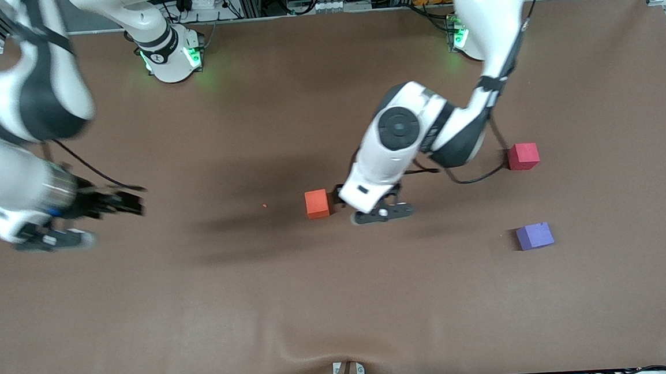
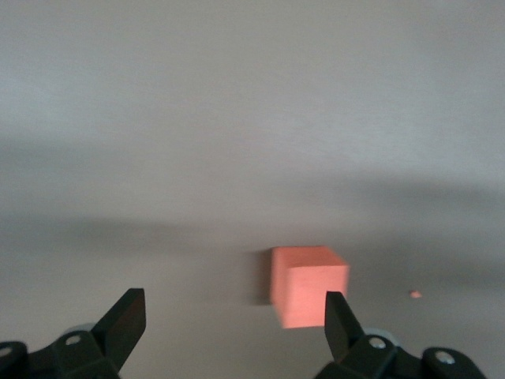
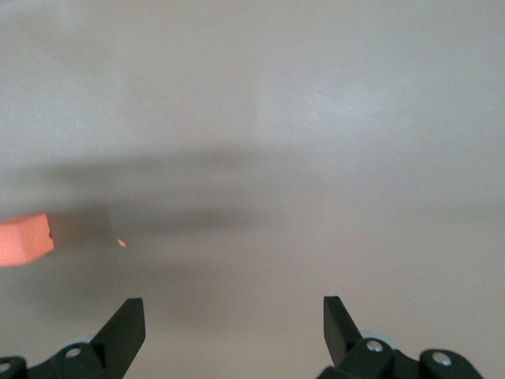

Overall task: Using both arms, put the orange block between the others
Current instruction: 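Set the orange block down with the right gripper while the left gripper approaches, then grasp the orange block with the left gripper while the right gripper retracts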

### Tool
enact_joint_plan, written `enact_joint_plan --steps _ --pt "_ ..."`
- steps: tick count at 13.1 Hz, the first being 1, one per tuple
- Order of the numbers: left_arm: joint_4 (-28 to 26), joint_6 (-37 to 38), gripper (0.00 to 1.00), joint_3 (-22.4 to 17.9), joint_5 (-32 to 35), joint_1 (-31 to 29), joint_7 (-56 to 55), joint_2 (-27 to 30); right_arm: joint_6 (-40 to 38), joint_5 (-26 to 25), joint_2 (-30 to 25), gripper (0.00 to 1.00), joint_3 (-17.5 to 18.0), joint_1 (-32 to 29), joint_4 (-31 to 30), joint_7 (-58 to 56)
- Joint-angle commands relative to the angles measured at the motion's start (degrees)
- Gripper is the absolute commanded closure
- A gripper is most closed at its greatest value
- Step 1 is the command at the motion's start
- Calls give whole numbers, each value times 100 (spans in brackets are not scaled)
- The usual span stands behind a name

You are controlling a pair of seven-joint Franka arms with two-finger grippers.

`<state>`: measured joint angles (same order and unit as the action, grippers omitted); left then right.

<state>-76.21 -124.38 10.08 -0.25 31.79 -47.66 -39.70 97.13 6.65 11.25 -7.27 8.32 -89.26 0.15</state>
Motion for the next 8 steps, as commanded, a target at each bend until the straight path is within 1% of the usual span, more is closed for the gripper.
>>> enact_joint_plan --steps 1,3,5,8 --pt "396 -506 0 -76 7 238 -165 -494 -473 -102 -754 0 138 -488 -338 -331" --pt "475 -911 0 -294 7 598 -523 -792 -852 -356 -1062 0 129 -586 -320 -305" --pt "485 -1175 0 -646 -1 950 -683 -1004 -1125 -393 -1186 0 129 -639 -250 -130" --pt "476 -1203 0 -683 7 1056 -666 -1189 -1450 -393 -1458 0 147 -639 -153 485"
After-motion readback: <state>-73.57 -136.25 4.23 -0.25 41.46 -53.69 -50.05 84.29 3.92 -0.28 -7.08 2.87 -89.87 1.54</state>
